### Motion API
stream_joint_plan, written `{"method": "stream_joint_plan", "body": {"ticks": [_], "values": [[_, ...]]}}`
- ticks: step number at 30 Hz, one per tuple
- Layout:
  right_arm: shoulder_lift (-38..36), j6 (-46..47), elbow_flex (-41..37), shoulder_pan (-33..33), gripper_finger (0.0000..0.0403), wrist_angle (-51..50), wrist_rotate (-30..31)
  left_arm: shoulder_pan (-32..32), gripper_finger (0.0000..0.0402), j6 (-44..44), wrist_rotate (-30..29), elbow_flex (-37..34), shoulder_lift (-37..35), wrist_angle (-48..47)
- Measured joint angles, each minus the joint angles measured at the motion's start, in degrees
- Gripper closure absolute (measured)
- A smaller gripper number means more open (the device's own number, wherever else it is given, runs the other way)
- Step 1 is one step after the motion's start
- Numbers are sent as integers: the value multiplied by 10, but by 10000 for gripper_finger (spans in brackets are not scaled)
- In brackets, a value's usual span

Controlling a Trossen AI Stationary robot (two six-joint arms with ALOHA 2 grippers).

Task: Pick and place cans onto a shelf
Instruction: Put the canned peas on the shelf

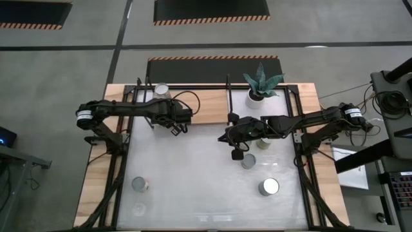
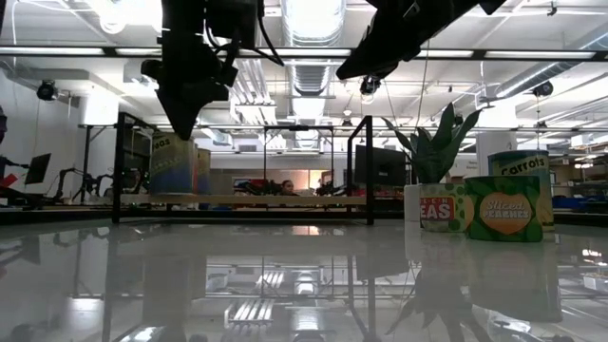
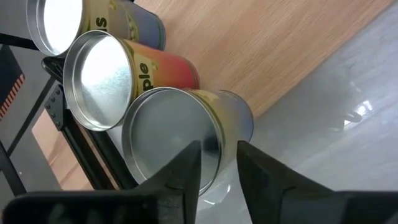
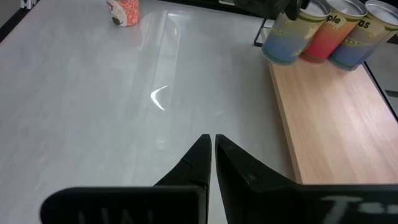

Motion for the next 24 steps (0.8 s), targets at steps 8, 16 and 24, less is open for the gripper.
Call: {"method": "stream_joint_plan", "body": {"ticks": [8,16,24], "values": [[0,0,0,0,390,0,0,0,308,40,6,34,-1,-24],[0,6,0,0,390,-10,0,13,330,220,74,101,-39,-43],[0,14,0,6,390,-17,1,70,391,259,124,-15,-130,60]]}}
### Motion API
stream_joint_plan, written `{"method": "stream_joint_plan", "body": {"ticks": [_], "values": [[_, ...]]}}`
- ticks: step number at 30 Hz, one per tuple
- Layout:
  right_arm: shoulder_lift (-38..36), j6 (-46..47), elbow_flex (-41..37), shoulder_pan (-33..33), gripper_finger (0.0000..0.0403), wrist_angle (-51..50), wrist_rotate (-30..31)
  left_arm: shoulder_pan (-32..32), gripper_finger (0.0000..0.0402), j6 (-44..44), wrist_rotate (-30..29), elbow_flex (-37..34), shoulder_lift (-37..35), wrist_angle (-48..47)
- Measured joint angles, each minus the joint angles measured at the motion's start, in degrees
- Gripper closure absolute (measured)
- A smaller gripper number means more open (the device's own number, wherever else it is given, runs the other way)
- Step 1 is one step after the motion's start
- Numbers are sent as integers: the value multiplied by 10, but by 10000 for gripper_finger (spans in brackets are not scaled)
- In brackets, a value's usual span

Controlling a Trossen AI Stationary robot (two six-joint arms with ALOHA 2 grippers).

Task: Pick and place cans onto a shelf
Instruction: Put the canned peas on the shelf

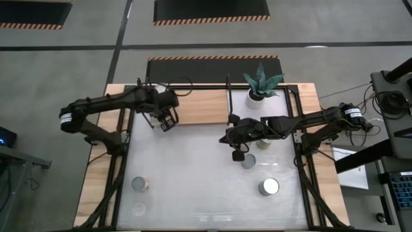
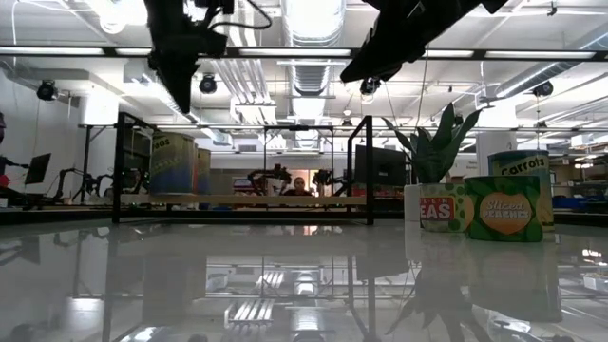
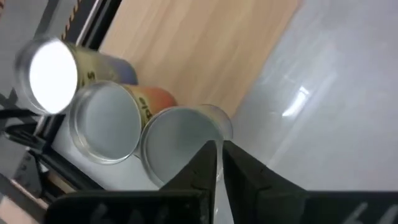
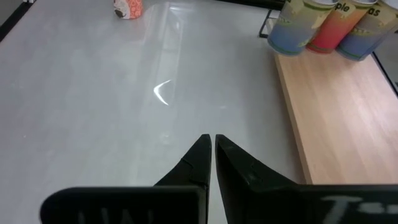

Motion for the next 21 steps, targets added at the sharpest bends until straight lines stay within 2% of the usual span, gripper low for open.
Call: {"method": "stream_joint_plan", "body": {"ticks": [4,9,16,21], "values": [[0,1,0,0,390,1,0,14,400,-1,1,-61,-20,49],[0,1,0,0,390,2,0,27,401,-5,-4,-96,-20,71],[0,-1,0,0,390,4,0,29,401,-24,-17,-106,-19,75],[0,-2,0,0,390,4,0,31,401,-51,-15,-91,-18,32]]}}
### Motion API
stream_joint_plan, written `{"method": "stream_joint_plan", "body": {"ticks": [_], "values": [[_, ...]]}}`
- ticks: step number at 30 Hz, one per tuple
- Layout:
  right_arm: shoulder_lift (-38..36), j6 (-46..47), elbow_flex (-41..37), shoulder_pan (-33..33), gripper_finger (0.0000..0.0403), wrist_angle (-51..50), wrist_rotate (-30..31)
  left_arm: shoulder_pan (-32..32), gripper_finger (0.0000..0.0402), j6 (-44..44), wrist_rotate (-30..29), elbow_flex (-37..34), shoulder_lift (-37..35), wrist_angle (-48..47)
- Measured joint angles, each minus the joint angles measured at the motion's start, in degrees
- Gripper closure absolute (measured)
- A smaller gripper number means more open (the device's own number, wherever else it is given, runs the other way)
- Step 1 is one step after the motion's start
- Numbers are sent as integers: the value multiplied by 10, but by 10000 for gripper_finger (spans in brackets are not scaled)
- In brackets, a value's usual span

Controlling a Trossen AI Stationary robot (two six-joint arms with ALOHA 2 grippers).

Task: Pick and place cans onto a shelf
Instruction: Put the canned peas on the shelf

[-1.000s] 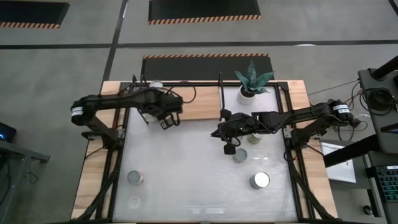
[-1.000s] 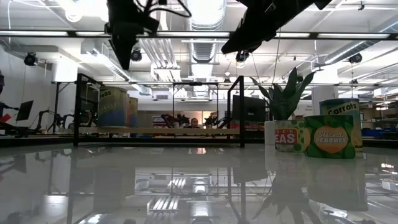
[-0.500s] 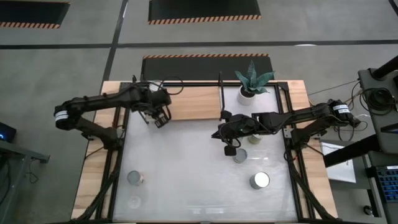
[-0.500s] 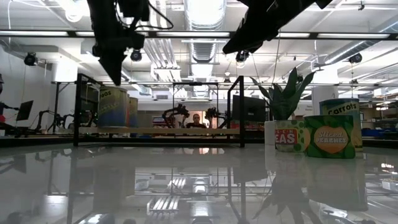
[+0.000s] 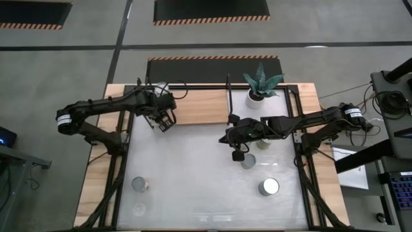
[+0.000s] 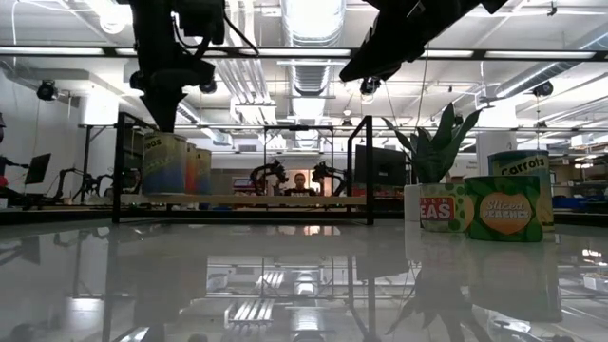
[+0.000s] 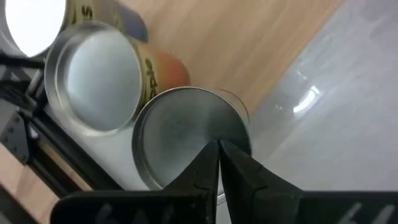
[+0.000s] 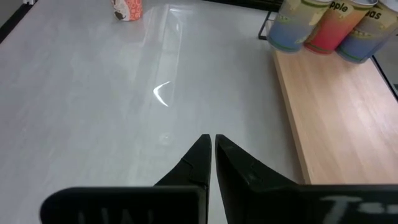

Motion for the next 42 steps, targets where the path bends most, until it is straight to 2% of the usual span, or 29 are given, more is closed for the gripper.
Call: {"method": "stream_joint_plan", "body": {"ticks": [18,42], "values": [[0,3,0,0,390,-1,0,2,402,-30,-16,2,0,-52],[0,3,0,0,390,-4,0,2,402,-47,-44,2,0,-67]]}}
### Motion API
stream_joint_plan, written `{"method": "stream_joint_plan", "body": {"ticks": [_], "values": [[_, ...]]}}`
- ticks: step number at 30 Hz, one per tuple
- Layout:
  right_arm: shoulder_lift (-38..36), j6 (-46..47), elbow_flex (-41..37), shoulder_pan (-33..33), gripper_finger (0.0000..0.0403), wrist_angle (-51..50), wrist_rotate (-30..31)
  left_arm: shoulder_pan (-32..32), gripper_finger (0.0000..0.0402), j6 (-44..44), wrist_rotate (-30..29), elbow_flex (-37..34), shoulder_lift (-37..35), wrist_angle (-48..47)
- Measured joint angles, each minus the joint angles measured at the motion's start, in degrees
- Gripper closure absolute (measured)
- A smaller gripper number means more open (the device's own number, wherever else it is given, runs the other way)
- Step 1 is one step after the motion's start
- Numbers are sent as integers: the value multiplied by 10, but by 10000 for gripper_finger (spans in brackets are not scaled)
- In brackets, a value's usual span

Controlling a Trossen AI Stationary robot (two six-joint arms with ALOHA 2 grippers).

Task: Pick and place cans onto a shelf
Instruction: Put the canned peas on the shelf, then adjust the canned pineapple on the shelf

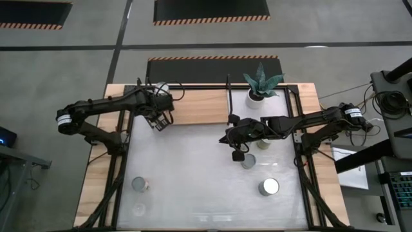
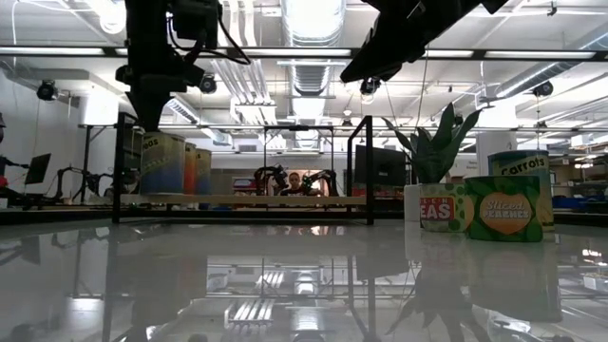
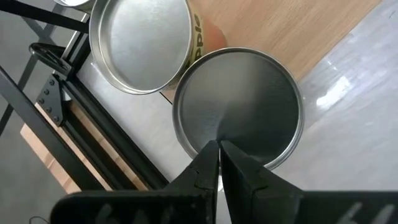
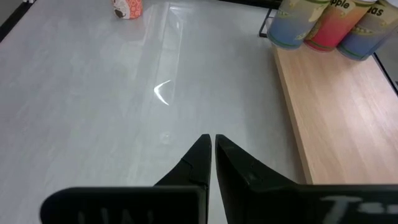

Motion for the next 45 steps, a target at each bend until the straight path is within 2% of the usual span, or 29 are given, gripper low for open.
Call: {"method": "stream_joint_plan", "body": {"ticks": [22,27,33,37,41,45], "values": [[0,0,0,0,390,0,0,0,402,-12,-1,-2,0,-14],[0,0,0,0,390,0,0,0,402,4,-2,28,0,-12],[0,-1,0,0,390,0,0,0,402,42,-60,97,-1,-12],[0,-1,0,0,390,-1,0,-4,402,88,-62,130,-4,13],[0,7,0,0,390,-1,0,-33,402,148,-57,123,-30,94],[0,19,0,0,390,-1,0,-28,402,169,-62,94,-54,121]]}}
